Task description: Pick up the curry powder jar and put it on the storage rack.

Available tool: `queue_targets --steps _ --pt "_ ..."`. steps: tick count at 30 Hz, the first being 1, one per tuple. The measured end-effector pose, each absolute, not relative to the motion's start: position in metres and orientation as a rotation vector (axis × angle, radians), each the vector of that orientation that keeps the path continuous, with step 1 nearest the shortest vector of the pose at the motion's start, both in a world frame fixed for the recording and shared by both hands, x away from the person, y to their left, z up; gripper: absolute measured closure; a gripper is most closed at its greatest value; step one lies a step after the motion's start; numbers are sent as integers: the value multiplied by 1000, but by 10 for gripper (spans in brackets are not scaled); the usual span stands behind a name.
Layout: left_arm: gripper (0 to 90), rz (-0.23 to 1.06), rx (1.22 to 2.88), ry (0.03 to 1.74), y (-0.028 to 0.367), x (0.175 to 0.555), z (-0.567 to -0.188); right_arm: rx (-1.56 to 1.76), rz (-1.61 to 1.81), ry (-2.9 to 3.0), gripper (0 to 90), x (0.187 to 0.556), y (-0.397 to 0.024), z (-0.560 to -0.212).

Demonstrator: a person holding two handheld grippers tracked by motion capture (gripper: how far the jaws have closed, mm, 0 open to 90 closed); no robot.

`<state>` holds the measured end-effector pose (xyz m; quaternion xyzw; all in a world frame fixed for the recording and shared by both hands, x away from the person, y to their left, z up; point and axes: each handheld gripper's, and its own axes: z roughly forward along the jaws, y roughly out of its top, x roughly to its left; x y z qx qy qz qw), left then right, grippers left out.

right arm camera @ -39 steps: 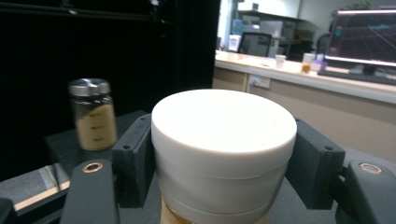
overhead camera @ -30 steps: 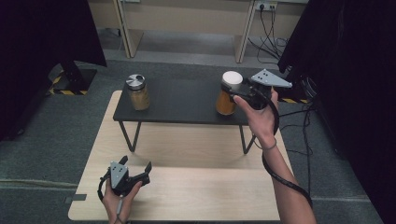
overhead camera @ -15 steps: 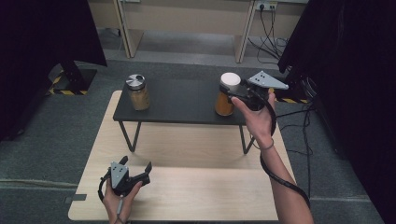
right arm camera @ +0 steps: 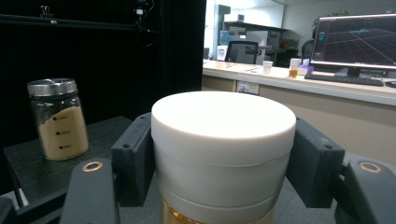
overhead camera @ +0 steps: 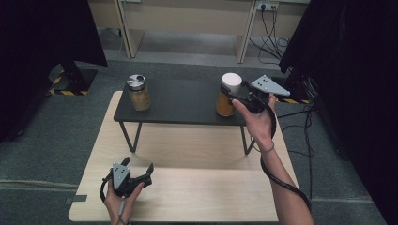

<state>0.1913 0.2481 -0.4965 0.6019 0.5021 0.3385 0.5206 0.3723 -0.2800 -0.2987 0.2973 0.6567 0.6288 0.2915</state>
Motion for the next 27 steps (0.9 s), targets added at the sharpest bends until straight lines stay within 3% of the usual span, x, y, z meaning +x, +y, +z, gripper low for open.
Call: queue_targets --steps 27 --pt "29 814 1432 1202 249 190 -495 790 1667 1778 334 375 -282 -293"
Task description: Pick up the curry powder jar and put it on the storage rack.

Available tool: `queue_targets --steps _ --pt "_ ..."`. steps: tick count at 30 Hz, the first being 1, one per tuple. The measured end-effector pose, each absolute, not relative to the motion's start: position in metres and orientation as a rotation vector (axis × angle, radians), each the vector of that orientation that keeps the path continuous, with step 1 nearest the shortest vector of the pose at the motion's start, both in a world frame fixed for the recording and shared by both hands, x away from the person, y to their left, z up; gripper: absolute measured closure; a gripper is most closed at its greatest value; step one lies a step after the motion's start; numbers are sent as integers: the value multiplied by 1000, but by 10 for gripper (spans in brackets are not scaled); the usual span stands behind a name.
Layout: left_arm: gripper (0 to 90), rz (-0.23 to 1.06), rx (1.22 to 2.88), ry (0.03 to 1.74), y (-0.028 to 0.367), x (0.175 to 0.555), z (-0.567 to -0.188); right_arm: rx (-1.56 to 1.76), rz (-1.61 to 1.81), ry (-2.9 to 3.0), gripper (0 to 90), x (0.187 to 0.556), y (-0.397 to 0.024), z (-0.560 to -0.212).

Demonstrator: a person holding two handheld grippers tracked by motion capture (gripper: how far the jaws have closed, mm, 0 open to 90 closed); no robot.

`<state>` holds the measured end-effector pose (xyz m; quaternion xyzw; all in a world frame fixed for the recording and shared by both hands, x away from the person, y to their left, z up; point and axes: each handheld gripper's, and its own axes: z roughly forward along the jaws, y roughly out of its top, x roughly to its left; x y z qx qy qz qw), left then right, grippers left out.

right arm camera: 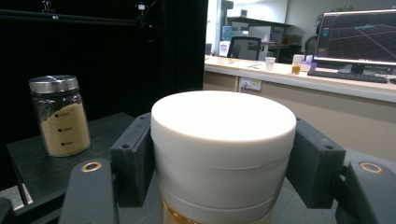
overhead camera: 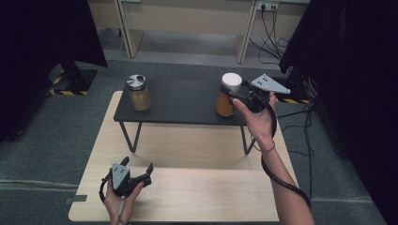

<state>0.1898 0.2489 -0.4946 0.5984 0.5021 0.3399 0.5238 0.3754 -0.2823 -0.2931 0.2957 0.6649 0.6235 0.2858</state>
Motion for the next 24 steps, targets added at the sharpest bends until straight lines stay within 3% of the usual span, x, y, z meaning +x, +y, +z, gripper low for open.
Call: queue_targets --steps 3,8,24 --pt "29 816 1428 1203 249 190 -494 791 1672 1780 324 376 -283 -293" --pt "29 816 1425 1201 249 189 -494 798 1649 1770 149 374 -280 -292" --pt "29 822 1419 1191 248 187 -492 803 1572 1801 135 359 -274 -281"
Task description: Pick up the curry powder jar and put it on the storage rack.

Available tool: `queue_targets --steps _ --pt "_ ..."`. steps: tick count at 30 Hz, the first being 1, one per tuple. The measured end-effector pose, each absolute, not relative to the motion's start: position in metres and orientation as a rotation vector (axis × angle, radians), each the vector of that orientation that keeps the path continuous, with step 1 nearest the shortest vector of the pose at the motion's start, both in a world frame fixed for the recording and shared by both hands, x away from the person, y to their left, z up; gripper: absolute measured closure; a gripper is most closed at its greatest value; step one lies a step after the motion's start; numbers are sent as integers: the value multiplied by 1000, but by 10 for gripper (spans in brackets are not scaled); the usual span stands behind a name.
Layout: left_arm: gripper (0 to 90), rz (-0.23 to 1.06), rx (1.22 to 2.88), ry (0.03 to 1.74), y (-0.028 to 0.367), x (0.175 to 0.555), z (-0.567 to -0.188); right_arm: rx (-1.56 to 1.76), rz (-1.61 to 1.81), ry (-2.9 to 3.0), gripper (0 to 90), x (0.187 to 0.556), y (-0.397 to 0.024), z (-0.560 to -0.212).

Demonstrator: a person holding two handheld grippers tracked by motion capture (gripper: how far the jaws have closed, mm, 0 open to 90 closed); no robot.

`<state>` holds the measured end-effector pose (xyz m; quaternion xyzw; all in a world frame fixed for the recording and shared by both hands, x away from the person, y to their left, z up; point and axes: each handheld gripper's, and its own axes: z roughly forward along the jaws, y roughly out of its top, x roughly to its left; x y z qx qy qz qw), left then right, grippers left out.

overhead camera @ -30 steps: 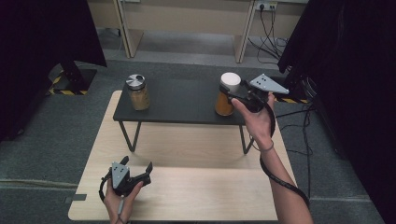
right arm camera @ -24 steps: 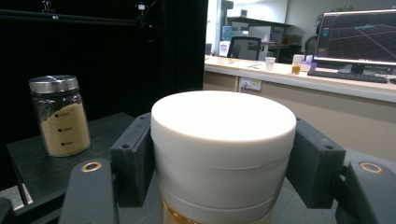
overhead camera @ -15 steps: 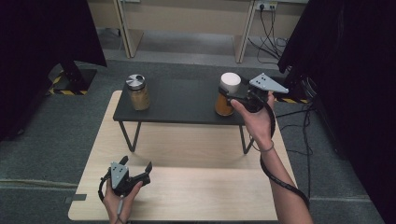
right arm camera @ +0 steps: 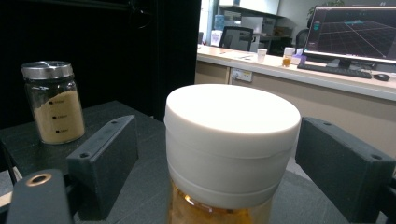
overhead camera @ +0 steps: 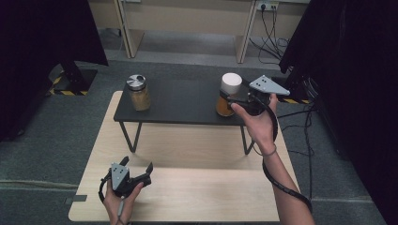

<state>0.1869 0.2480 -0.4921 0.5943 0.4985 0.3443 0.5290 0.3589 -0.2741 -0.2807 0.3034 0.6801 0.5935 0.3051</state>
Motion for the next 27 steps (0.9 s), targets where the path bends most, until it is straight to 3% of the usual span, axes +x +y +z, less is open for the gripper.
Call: queue_targets --steps 27 --pt "29 829 1419 1194 245 186 -494 811 1559 1796 135 327 -291 -295"
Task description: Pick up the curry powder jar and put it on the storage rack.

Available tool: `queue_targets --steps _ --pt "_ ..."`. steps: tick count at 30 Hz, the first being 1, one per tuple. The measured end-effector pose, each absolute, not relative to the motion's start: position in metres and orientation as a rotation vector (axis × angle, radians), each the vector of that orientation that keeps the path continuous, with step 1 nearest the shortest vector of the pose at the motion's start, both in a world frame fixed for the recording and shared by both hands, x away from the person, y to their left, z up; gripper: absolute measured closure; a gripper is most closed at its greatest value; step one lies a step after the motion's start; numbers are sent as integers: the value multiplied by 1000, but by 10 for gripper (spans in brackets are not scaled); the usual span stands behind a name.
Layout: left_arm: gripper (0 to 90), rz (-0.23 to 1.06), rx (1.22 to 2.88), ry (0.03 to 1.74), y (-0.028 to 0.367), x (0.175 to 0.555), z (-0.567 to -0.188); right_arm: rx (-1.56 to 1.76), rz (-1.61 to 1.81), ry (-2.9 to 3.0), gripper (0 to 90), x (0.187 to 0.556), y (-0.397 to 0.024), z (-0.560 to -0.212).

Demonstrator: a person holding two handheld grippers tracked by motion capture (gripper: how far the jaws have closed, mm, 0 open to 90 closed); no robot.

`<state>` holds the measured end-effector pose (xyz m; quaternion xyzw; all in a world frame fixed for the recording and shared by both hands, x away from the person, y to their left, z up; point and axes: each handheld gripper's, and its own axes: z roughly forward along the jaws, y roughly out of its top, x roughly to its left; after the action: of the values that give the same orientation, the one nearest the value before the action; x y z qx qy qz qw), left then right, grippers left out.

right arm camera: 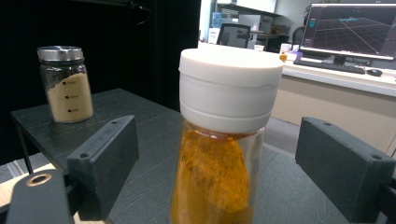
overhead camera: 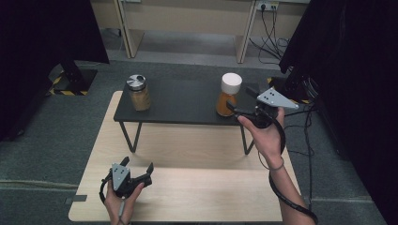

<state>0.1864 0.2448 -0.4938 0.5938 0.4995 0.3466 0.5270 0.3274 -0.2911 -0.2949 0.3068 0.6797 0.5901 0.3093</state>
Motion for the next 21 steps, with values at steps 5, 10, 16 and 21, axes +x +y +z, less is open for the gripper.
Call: queue_targets --steps 5,10,16,21 --pt "29 828 1422 1192 244 186 -493 808 1556 1791 135 317 -293 -297" --pt "29 829 1420 1193 244 186 -494 804 1556 1785 135 307 -294 -299" --pt "29 827 1419 1189 244 185 -493 794 1541 1788 135 294 -294 -303" --pt "29 825 1424 1187 243 185 -492 805 1534 1796 135 288 -295 -308"
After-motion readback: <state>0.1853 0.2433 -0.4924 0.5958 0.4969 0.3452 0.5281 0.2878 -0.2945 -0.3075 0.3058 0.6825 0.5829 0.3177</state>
